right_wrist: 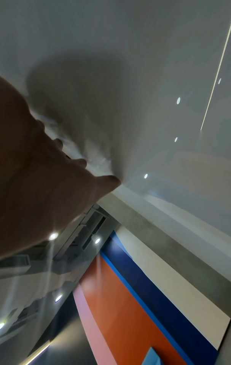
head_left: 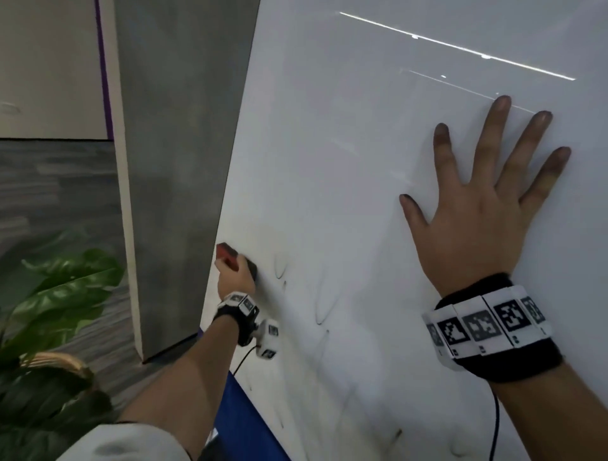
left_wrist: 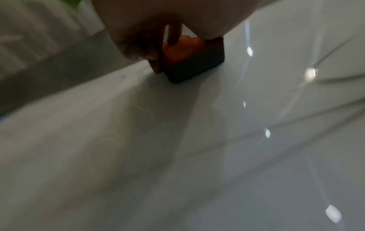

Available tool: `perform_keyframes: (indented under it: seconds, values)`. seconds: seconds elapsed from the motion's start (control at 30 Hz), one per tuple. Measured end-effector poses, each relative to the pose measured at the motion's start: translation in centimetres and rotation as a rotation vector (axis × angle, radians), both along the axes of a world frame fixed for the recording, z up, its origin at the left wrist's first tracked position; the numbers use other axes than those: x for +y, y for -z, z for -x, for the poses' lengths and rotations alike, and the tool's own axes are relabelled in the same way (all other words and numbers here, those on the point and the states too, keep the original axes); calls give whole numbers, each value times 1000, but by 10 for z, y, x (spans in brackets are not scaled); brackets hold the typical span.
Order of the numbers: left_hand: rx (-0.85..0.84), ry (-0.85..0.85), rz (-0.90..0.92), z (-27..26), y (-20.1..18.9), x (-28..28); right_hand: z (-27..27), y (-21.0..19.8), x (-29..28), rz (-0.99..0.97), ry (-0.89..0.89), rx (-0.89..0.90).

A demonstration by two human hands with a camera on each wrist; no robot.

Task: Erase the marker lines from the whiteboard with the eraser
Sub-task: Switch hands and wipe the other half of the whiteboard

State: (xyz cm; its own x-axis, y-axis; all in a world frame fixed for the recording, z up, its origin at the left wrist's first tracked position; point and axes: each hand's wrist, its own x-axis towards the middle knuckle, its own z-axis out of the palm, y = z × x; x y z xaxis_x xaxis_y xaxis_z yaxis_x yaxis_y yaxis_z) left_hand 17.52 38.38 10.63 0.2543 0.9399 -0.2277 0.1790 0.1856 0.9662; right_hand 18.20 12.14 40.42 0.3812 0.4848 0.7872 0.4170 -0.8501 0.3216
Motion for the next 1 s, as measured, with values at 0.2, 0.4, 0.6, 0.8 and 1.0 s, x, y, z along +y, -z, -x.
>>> perform_keyframes:
  seconds: [0.2,0.4,0.6,0.8,1.0]
  values:
    - [-328,55,-562,-11,-85,-38,0,3,2,-7,4,2]
    - [-299,-31,-306,-21,-59,-14,-2,6,2,-15,-28,-3]
    - [-89,-5,-143,-10,-81,-13,2,4,-6,65,-19,-7]
    - [-259,173,-605,5,-58,-104,-2,0,-30,196,-98,-27]
    - [-5,91,-141,5,-36,-89,-2,-3,-51,310,-119,-23]
